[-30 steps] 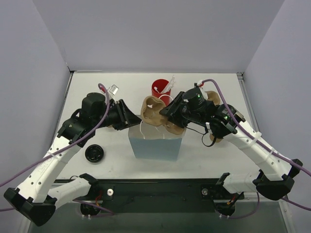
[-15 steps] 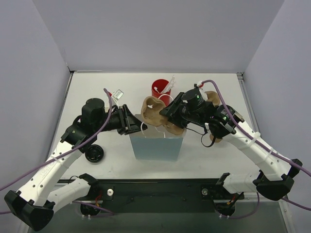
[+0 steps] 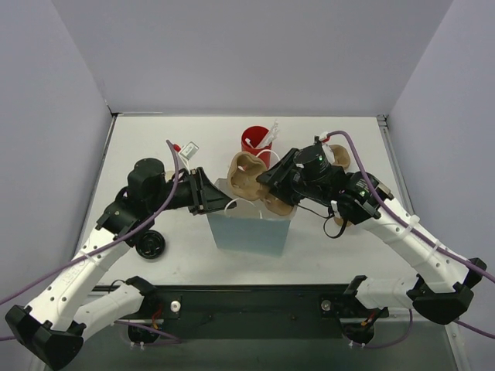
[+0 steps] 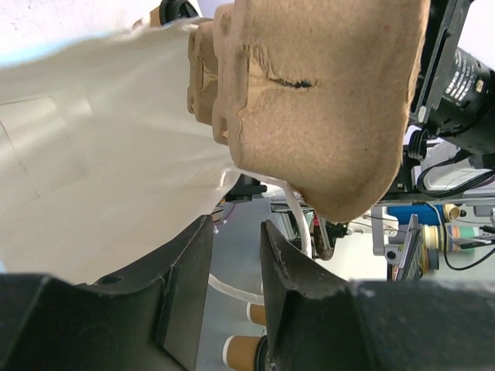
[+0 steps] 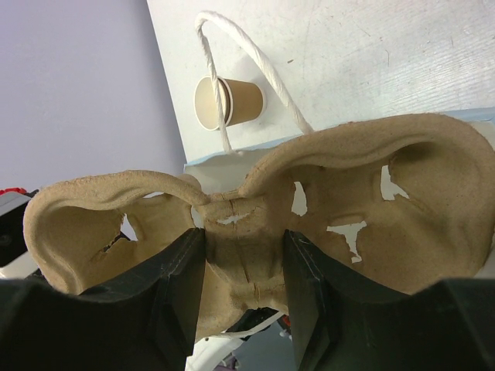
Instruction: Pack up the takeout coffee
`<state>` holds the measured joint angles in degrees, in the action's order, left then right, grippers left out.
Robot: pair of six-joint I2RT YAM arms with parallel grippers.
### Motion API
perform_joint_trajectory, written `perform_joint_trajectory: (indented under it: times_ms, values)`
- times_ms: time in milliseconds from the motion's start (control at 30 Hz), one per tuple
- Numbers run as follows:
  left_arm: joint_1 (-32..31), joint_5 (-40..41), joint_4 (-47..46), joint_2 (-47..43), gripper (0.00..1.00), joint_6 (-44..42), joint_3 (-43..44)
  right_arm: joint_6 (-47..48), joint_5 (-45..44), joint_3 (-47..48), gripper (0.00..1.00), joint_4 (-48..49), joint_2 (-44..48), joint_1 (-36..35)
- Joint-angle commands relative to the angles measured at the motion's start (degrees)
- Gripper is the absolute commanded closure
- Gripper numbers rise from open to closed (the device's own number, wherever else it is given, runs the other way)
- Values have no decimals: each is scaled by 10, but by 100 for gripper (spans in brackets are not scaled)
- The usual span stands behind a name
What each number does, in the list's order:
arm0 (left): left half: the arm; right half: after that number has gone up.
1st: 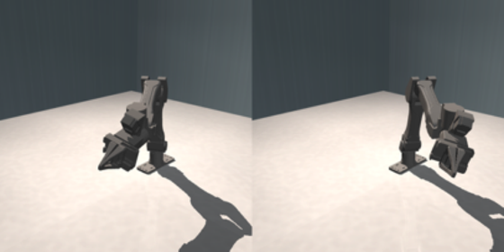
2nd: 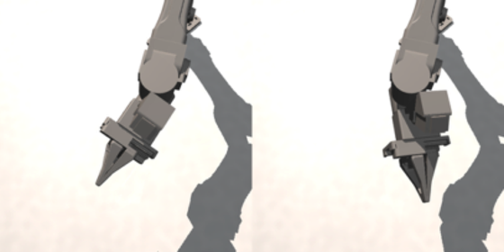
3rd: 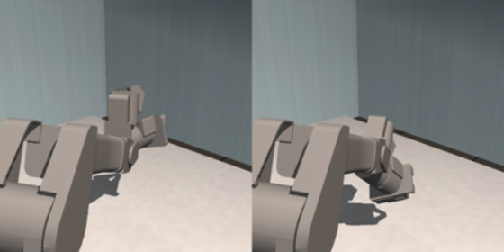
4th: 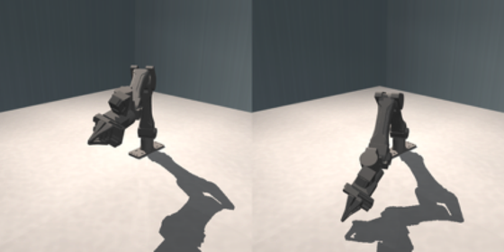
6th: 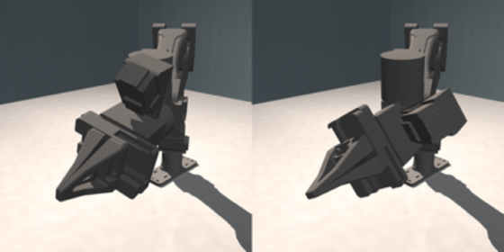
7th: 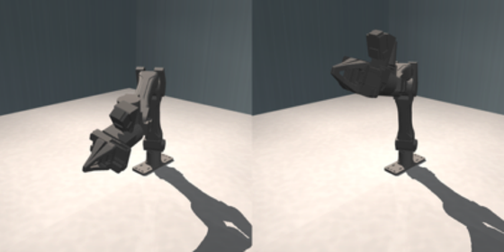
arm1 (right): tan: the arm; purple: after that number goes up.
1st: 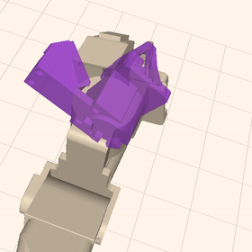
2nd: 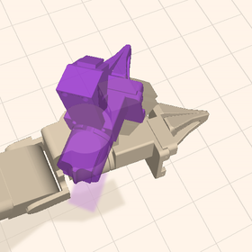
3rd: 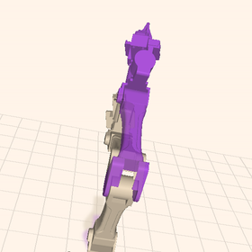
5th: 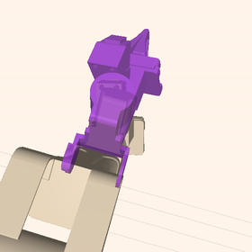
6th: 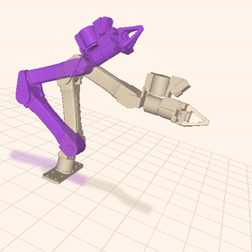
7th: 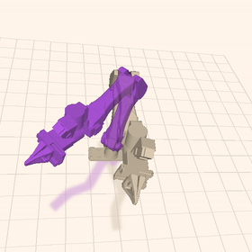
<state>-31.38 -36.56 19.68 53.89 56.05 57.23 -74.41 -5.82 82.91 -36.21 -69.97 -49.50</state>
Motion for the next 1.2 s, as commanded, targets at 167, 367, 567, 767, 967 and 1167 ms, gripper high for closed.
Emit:
perform_joint_trajectory:
  times_ms: [167, 367, 567, 767, 967, 1167]
  values:
    - [-17, -11, -20, -17, 59, -46, 10, -9, -16, -2, 64, 12, 0, -1]
    - [-24, -5, -2, -19, 59, -67, 15, -5, -18, 5, 64, 14, -6, -1]
    - [-32, 10, 28, -21, 59, -97, 27, -7, -12, -3, 64, 14, -10, -3]
    - [-38, 18, 41, -27, 59, -115, 24, -6, -16, -3, 64, 8, -12, -6]
    - [-41, 28, 59, -37, 59, -130, 24, 1, -18, 6, 64, -4, -17, -9]
    - [-41, 66, 105, -33, 55, -138, 87, 22, -38, 33, 64, -52, -38, -29]
